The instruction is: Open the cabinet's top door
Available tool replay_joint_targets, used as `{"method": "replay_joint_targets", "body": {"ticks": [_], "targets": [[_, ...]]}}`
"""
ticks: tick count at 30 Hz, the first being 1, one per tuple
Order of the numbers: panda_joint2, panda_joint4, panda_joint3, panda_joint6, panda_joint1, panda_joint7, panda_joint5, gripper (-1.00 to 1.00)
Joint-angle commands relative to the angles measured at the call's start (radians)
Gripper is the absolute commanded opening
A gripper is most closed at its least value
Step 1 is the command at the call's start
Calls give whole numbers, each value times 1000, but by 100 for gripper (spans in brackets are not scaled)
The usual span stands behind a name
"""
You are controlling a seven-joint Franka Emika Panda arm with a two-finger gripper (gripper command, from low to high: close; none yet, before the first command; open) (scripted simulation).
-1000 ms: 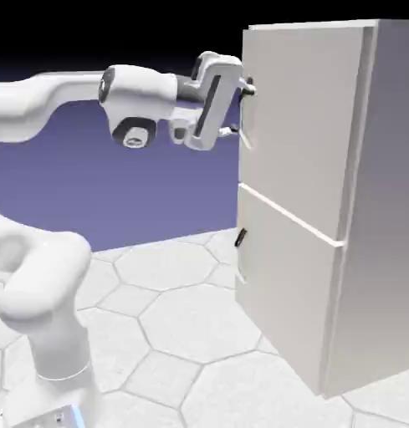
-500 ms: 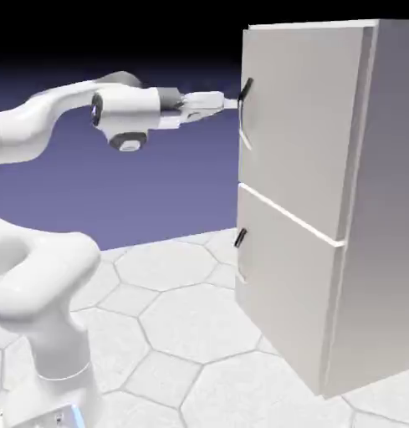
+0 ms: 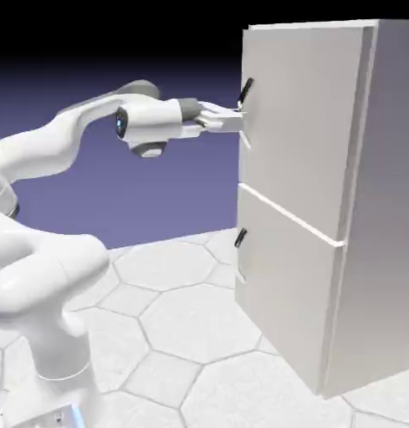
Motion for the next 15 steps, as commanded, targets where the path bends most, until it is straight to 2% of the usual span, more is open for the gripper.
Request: {"method": "replay_joint_targets", "body": {"ticks": [1,10,15], "targets": [[-30,-30,-19,-44,12,0,2,-100],[-275,-270,-191,-436,54,1,-5,-100],[-302,-395,-362,-608,125,-85,-85,-100]]}}
